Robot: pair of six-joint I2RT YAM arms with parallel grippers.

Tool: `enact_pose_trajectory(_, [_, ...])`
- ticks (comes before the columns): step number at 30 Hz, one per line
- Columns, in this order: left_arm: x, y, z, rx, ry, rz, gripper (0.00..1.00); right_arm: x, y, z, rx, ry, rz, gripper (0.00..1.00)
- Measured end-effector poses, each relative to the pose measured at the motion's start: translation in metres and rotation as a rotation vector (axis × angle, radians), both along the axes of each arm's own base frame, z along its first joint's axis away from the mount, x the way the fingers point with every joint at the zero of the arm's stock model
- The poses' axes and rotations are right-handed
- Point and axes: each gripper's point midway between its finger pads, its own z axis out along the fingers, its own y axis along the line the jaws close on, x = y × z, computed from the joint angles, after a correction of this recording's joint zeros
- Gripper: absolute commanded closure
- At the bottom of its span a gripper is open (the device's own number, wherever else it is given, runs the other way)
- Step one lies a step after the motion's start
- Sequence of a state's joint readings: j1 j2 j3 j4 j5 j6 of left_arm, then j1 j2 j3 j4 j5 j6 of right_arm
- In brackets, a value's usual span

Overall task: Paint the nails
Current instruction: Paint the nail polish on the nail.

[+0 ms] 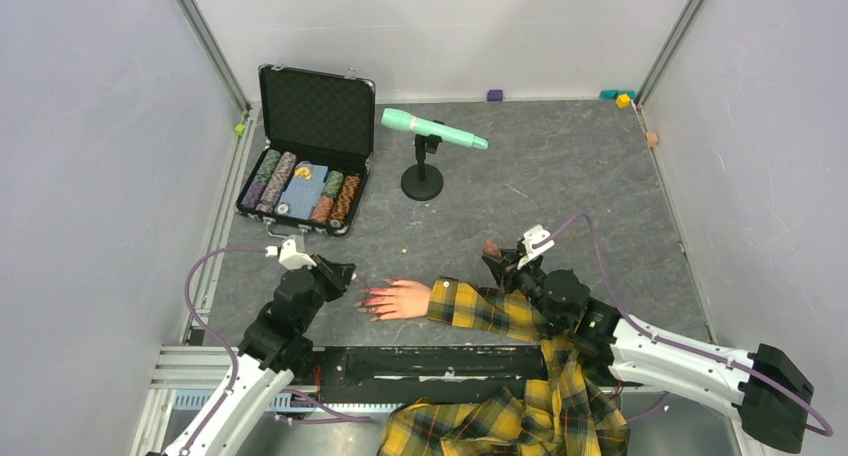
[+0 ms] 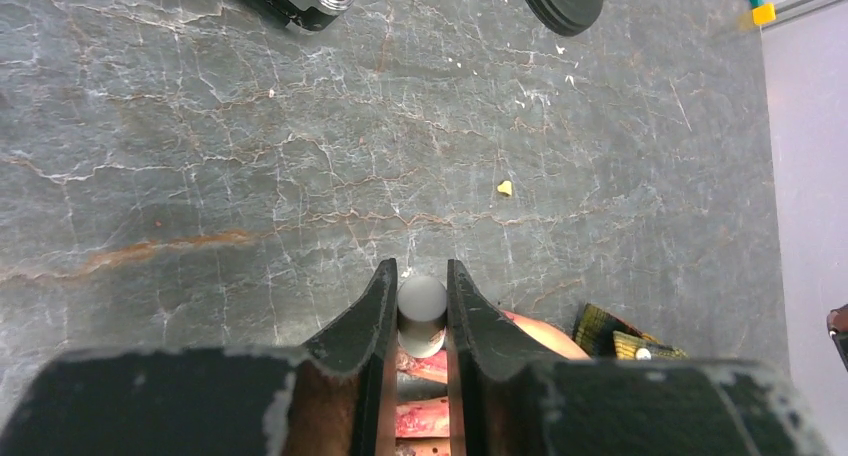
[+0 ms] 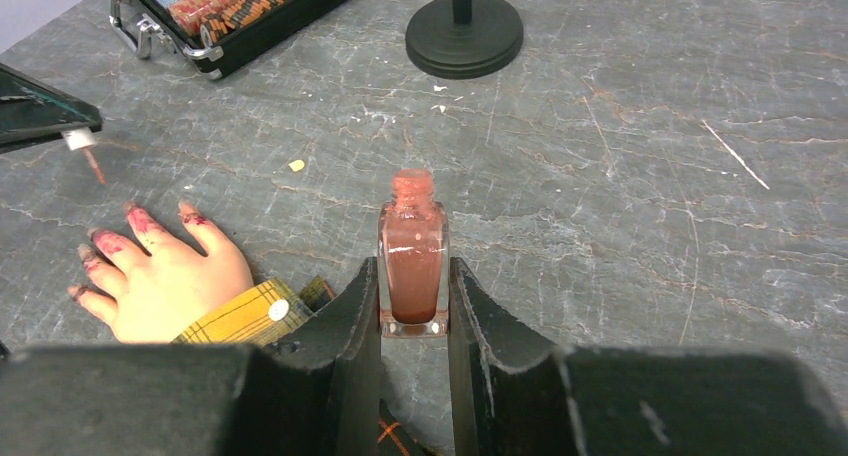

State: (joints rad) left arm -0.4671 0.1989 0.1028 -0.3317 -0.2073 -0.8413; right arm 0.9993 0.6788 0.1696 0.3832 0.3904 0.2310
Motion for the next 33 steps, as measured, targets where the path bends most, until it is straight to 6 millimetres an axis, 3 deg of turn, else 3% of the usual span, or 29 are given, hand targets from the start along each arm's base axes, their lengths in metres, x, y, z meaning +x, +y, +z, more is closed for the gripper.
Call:
enact_pose_trajectory(5, [-0.008, 0.004, 0.013, -0.004, 0.007, 0.003, 0.98, 0.001, -0.002, 0.000, -0.017, -0.010, -0.002, 1.00])
enact_pose_trajectory(19, [-0.011, -0.017, 0.097, -0.026, 0.000, -0.120, 0.98, -0.001, -0.004, 0.007, -0.069, -0.096, 0.037, 1.00])
enact_pose_trajectory(26, [0.000, -0.056, 0.150, -0.015, 0.009, -0.324, 0.98, -0.011, 0.006, 0.009, -0.077, -0.127, 0.126, 1.00])
enact_pose_trajectory(33, [0.034, -0.111, 0.208, -0.037, -0.071, -0.566, 0.98, -0.025, 0.024, 0.019, -0.026, -0.162, 0.224, 1.00])
